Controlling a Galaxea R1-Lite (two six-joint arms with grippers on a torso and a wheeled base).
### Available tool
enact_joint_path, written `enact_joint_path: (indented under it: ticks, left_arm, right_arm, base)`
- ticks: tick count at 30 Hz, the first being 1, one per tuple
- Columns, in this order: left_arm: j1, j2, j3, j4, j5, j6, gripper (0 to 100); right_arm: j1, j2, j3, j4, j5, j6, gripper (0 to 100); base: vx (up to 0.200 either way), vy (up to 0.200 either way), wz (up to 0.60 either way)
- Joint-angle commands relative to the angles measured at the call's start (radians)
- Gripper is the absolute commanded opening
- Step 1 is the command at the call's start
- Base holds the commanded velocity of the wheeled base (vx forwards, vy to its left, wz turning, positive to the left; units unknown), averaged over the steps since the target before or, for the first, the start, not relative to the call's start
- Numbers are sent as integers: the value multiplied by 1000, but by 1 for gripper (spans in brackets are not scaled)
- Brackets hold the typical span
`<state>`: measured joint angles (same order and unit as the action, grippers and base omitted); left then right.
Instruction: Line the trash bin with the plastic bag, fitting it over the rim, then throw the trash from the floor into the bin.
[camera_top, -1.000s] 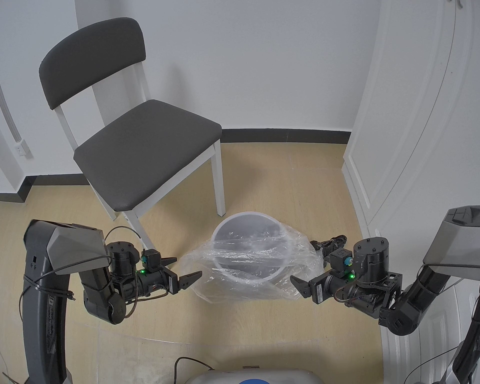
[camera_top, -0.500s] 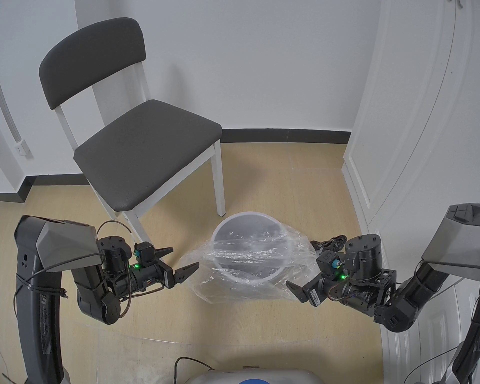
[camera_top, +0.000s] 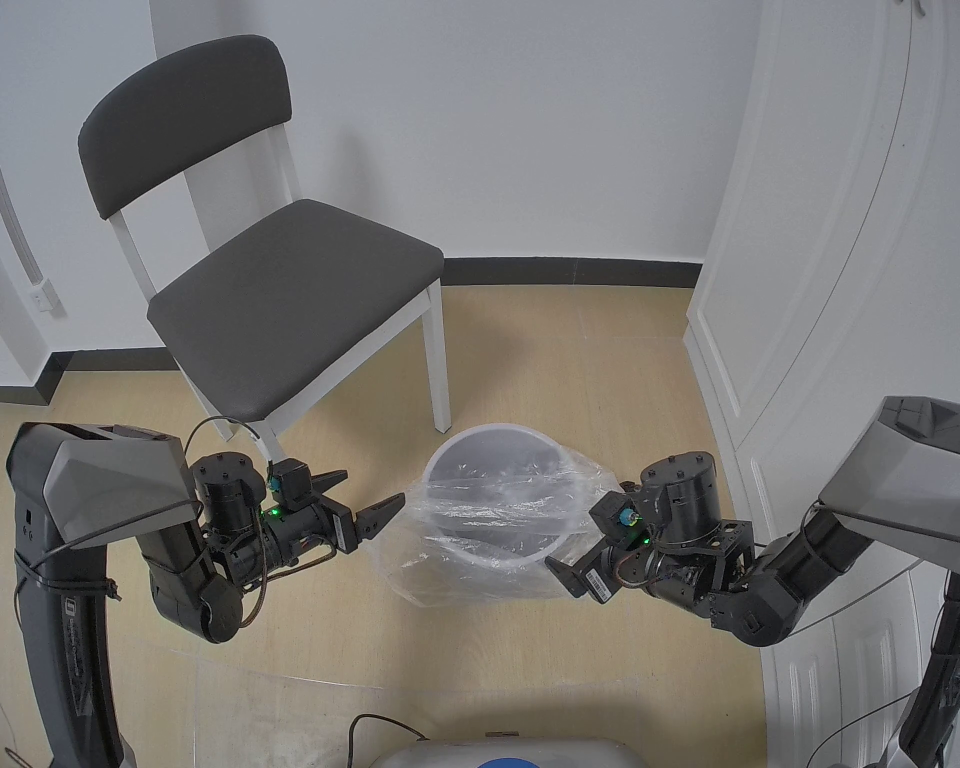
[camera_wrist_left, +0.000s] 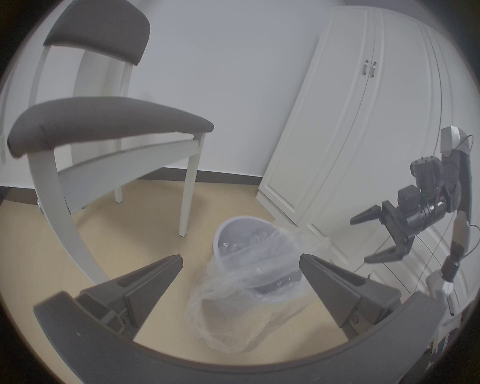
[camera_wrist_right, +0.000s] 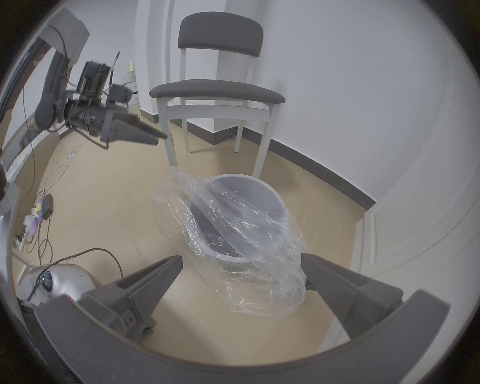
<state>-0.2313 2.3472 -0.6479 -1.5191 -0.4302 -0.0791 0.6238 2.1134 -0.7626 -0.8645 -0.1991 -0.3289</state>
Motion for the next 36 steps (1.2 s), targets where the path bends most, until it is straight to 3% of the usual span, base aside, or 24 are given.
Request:
enact_joint_path:
  ticks: [1,9,14,26,27,36]
  left_arm:
    - [-33,-51,-9,13,47,-5,100]
    - [-74,-152,-18,143,139,-13,100]
    - [-135,-203,-44,220,265,-33,100]
    - [-140,-220,-45,232,277,-33,100]
    - [-140,-220,-45,232,277,-33,100]
    - [-134,-217,-58,234,277,-33,100]
  right_arm:
    - [5,60,-54,7,0,-18,100]
    - [5,129,-146,74,0,-58,100]
    - [-13,218,-287,127,1,-104,100]
    - [-62,418,-505,142,1,-156,100]
    - [-64,419,-506,140,1,-156,0]
    - [-72,330,-558,133,0,-134,0]
  base:
    - [0,0,0]
    - [0,0,0]
    - [0,0,0]
    - [0,0,0]
    - [0,0,0]
    - [0,0,0]
